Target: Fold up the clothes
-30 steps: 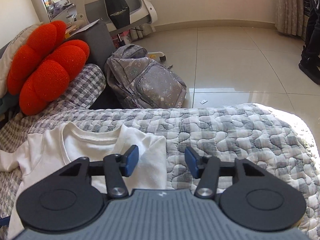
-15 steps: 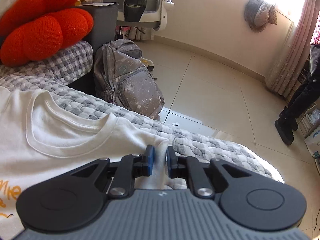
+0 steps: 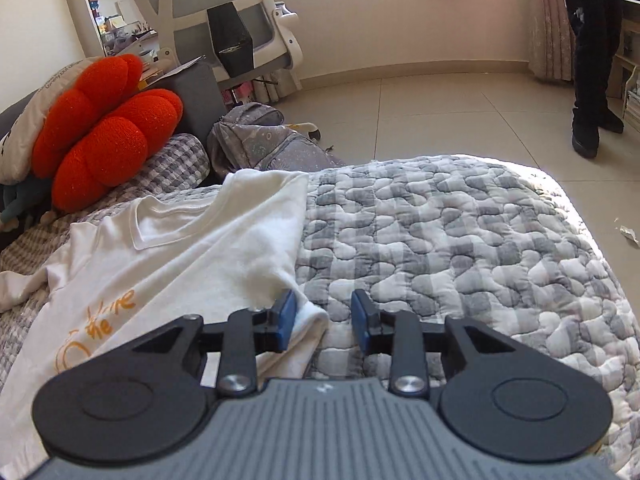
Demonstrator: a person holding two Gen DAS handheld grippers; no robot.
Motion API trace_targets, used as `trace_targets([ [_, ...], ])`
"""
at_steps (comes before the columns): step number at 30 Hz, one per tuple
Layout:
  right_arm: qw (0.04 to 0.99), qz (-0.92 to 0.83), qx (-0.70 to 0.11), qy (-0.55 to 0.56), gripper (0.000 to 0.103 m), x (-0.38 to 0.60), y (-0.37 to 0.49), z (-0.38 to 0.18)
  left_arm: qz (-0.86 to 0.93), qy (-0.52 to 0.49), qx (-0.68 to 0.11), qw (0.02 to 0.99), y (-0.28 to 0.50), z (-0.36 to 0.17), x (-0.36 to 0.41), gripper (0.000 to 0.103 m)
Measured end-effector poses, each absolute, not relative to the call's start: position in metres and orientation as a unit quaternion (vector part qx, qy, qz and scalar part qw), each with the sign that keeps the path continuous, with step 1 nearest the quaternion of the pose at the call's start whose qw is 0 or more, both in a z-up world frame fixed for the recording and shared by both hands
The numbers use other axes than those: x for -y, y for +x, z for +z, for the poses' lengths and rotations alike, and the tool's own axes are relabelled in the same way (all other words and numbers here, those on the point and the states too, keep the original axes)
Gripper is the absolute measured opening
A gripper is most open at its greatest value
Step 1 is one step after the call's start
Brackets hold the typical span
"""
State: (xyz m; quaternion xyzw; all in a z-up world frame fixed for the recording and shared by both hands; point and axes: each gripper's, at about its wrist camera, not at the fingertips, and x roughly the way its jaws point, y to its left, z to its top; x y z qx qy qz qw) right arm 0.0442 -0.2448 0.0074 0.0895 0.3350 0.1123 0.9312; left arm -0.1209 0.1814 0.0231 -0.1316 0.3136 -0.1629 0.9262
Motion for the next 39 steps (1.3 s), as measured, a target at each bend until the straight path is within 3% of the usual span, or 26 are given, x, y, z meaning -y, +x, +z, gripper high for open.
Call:
trace_targets([
  [6,0.945,0.066,-0.314,0.066,0.009,0.233,0.029,0.046,-0.138,-0.128,-0.298,0.936,-0.136,0.039,-0.202,0.102],
  [10,0.931,0.033,-0.364,0.009,0.012,0.214,0.045,0.015,-0.143,-0.147,-0.316,0.927,-0.133,0.038,-0.198,0.102],
  [11,0.938,0.023,-0.345,-0.008,0.017,0.21,0.04,0.015,-0.148,-0.139,-0.316,0.927,-0.135,0.039,-0.194,0.102],
  [13,0.947,0.006,-0.321,0.019,0.055,0.216,0.022,0.025,-0.15,-0.113,-0.313,0.931,-0.142,0.042,-0.187,0.102],
  [15,0.951,0.019,-0.301,0.066,0.064,0.228,-0.003,0.036,-0.146,-0.1,-0.313,0.933,-0.148,0.043,-0.188,0.102],
  [20,0.934,0.102,-0.332,0.085,0.064,0.237,-0.092,0.035,-0.136,-0.123,-0.33,0.926,-0.169,0.038,-0.208,0.102],
  [25,0.911,0.111,-0.353,0.182,0.064,0.261,-0.179,0.016,-0.134,-0.119,-0.346,0.921,-0.191,0.033,-0.21,0.102],
  [26,0.907,0.108,-0.353,0.202,0.063,0.266,-0.194,0.013,-0.133,-0.12,-0.349,0.92,-0.194,0.033,-0.21,0.102],
  [28,0.905,0.109,-0.354,0.209,0.05,0.263,-0.203,0.011,-0.13,-0.12,-0.356,0.918,-0.2,0.031,-0.209,0.101],
  [36,0.899,0.112,-0.36,0.225,0.039,0.246,-0.233,0.004,-0.117,-0.131,-0.364,0.915,-0.215,0.017,-0.199,0.096],
  [38,0.9,0.11,-0.36,0.222,0.023,0.242,-0.237,0.005,-0.111,-0.119,-0.36,0.919,-0.218,0.014,-0.191,0.095],
  [39,0.902,0.107,-0.358,0.217,0.008,0.24,-0.238,0.006,-0.106,-0.105,-0.356,0.922,-0.219,0.014,-0.186,0.089],
])
